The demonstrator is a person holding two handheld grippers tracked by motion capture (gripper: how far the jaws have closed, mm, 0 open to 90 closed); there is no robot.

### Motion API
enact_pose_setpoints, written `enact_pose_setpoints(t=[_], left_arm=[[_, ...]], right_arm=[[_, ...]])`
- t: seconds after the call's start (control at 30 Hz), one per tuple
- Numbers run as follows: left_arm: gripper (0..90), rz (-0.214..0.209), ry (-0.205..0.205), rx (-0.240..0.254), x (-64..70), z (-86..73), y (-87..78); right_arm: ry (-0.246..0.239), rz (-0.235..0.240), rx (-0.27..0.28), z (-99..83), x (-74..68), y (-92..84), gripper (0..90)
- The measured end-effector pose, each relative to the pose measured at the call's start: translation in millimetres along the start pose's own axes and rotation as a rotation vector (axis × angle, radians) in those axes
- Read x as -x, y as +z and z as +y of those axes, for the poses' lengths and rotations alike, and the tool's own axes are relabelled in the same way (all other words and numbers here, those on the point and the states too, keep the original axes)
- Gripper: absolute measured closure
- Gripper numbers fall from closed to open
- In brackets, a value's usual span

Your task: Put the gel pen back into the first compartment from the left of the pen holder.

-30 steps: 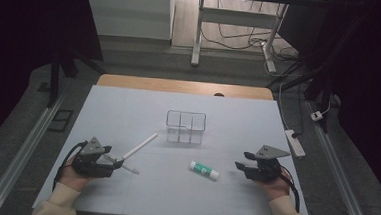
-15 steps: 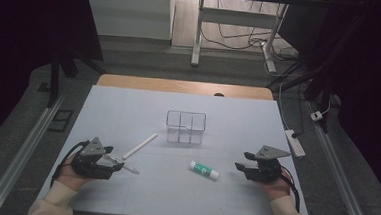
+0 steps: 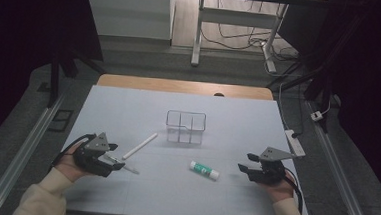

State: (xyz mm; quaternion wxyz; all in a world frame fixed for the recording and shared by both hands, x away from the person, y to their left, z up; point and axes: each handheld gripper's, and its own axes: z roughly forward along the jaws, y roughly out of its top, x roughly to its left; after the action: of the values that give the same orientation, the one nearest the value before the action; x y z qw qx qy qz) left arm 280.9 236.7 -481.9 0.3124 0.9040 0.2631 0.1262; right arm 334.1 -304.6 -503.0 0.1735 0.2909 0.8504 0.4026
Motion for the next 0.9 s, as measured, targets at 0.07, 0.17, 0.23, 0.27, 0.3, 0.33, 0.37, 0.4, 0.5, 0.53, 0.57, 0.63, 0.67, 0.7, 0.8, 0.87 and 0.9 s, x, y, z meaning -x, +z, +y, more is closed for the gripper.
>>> enact_pose_setpoints(t=[0.07, 0.17, 0.23, 0.27, 0.3, 0.33, 0.37, 0.4, 0.5, 0.53, 0.57, 0.63, 0.67, 0.7, 0.8, 0.87, 0.9], left_arm=[[28.4, -0.012, 0.045, -0.037, -1.4, 1.8, 1.4], [28.7, -0.021, 0.095, -0.088, -3.0, 3.1, 4.4], [29.5, -0.033, 0.120, -0.113, -5.2, 3.4, 5.7], [29.8, -0.038, 0.135, -0.127, -6.8, 3.4, 6.2], [30.4, -0.047, 0.147, -0.138, -8.3, 3.1, 6.9], [31.2, -0.052, 0.166, -0.149, -10.2, 2.8, 7.7], [31.3, -0.058, 0.182, -0.161, -11.9, 2.6, 8.4], [32.1, -0.066, 0.199, -0.173, -13.7, 2.9, 9.2], [33.7, -0.086, 0.249, -0.213, -16.7, 5.0, 13.1], [34.2, -0.092, 0.265, -0.229, -17.7, 5.9, 14.9], [34.8, -0.097, 0.278, -0.241, -18.7, 6.8, 16.7], [36.5, -0.112, 0.292, -0.257, -20.9, 8.4, 20.0], [37.6, -0.117, 0.302, -0.269, -22.2, 9.0, 21.6], [38.5, -0.116, 0.314, -0.282, -23.6, 9.5, 23.3], [40.9, -0.129, 0.320, -0.292, -28.3, 10.0, 27.5], [42.2, -0.138, 0.331, -0.300, -31.6, 10.5, 29.3], [43.0, -0.141, 0.327, -0.295, -32.6, 10.0, 30.6]], right_arm=[[-0.004, -0.003, -0.004, -0.4, 0.3, -0.1, 41.9], [-0.007, -0.005, -0.004, -0.3, -0.1, -0.8, 41.9], [-0.008, -0.005, -0.003, -0.3, -0.1, -0.9, 41.9], [-0.009, -0.007, -0.006, -0.5, 0.0, -0.8, 41.9], [-0.008, -0.007, -0.009, -0.7, 0.1, -0.4, 41.8], [-0.008, -0.008, -0.011, -0.9, 0.2, 0.3, 41.8], [-0.009, -0.009, -0.017, -1.1, 0.0, 0.6, 41.7], [-0.012, -0.010, -0.019, -1.2, -0.1, 0.9, 41.7], [-0.015, -0.012, -0.020, -1.3, -0.2, 1.6, 41.7], [-0.013, -0.013, -0.022, -1.3, -0.2, 1.7, 41.7], [-0.013, -0.013, -0.023, -1.4, -0.2, 1.8, 41.7], [-0.011, -0.012, -0.024, -1.6, 0.0, 2.2, 41.6], [-0.010, -0.012, -0.025, -1.6, 0.0, 2.3, 41.6], [-0.009, -0.013, -0.026, -1.7, 0.1, 2.4, 41.6], [-0.010, -0.014, -0.029, -2.1, 0.2, 2.9, 41.6], [-0.009, -0.013, -0.031, -2.2, 0.2, 3.2, 41.7], [-0.010, -0.014, -0.032, -2.3, 0.2, 3.4, 41.6]])
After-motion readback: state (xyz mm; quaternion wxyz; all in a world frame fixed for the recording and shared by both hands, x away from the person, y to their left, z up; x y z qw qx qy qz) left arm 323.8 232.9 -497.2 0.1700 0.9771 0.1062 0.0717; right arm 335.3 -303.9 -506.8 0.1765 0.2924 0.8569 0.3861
